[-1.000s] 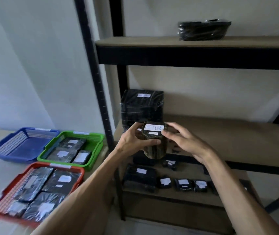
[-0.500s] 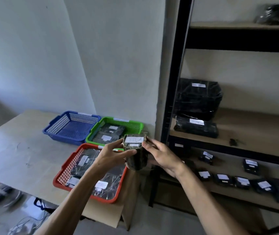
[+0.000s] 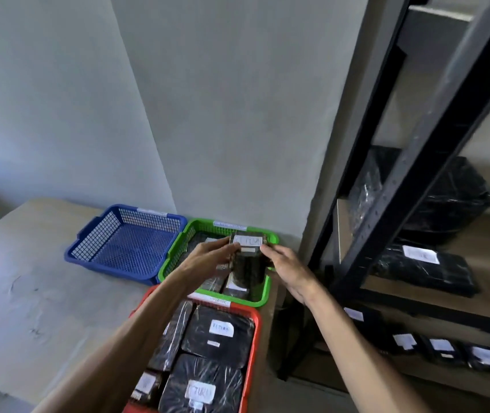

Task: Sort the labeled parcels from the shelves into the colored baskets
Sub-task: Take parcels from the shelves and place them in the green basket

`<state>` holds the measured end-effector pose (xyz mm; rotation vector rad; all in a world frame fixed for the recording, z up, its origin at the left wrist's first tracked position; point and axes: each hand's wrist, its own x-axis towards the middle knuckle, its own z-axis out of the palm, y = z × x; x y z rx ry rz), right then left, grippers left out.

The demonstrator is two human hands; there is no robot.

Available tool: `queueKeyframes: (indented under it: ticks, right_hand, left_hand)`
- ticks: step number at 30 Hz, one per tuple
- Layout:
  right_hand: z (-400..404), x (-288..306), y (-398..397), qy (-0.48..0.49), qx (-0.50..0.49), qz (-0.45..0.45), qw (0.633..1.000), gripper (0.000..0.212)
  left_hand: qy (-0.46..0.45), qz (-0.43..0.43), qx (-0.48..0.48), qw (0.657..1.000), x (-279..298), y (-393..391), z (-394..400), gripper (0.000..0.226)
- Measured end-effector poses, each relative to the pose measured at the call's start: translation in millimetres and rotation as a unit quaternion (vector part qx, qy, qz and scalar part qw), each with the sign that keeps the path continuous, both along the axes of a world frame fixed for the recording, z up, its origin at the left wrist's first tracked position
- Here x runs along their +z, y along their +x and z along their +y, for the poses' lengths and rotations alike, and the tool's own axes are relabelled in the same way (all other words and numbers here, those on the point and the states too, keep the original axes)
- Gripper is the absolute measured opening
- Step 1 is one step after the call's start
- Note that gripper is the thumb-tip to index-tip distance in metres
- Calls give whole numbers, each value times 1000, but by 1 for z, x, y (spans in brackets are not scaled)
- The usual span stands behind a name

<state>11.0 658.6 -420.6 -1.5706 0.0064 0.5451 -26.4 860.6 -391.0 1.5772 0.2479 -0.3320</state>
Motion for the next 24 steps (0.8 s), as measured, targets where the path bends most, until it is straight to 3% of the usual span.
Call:
queueKeyframes:
  ticks: [3,6,20,24]
  right_hand:
    - [15,-17,42,-37,-23,-15,999,24]
    - [24,-43,76,-89,-48,-11,995,39]
    - [45,-203,149,-189,-151,85,967,54]
    - [61,-192,142,-193,-152,104,964,57]
  left_hand:
    - [-14,12,-3,1000,-12,44,10,21]
    - [-3,17,-31,999,-26,85,20,15]
    - [90,92,-106,986,-149,191,31,35]
    - [133,72,-135,979,-160,191,43,32]
